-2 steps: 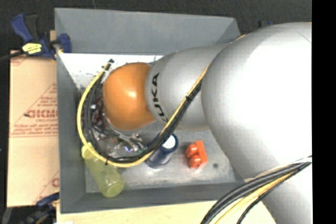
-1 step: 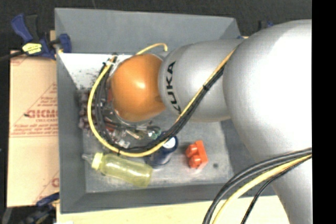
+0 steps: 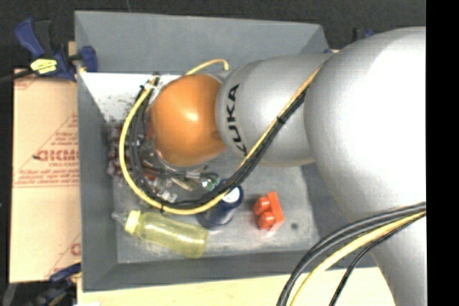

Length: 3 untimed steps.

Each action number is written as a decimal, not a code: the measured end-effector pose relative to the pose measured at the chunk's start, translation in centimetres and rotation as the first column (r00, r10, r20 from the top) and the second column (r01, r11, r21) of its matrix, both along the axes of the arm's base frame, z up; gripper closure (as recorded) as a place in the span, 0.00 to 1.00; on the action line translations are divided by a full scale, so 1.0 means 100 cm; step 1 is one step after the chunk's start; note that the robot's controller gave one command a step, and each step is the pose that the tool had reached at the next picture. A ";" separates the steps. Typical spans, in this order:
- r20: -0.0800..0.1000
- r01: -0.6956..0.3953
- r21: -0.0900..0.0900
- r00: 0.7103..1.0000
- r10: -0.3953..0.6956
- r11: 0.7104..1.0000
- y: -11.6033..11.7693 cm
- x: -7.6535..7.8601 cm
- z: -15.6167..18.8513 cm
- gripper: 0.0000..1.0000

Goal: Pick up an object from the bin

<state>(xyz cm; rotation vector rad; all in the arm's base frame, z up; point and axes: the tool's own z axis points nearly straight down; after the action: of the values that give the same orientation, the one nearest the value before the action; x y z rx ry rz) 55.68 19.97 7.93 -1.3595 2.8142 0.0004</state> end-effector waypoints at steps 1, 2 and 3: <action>0.003 0.026 0.002 1.000 -0.026 1.000 -0.057 -0.011 -0.008 1.00; 0.002 -0.013 0.004 1.000 0.013 1.000 -0.017 0.000 0.099 1.00; 0.002 0.048 0.003 0.999 -0.048 0.999 -0.071 0.000 0.003 1.00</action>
Offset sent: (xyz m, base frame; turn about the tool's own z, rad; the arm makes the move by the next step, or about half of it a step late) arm 0.0010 -0.0116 0.1113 -0.0243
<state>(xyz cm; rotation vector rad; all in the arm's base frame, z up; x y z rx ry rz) 55.69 12.84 8.19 -1.2907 2.8430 0.0027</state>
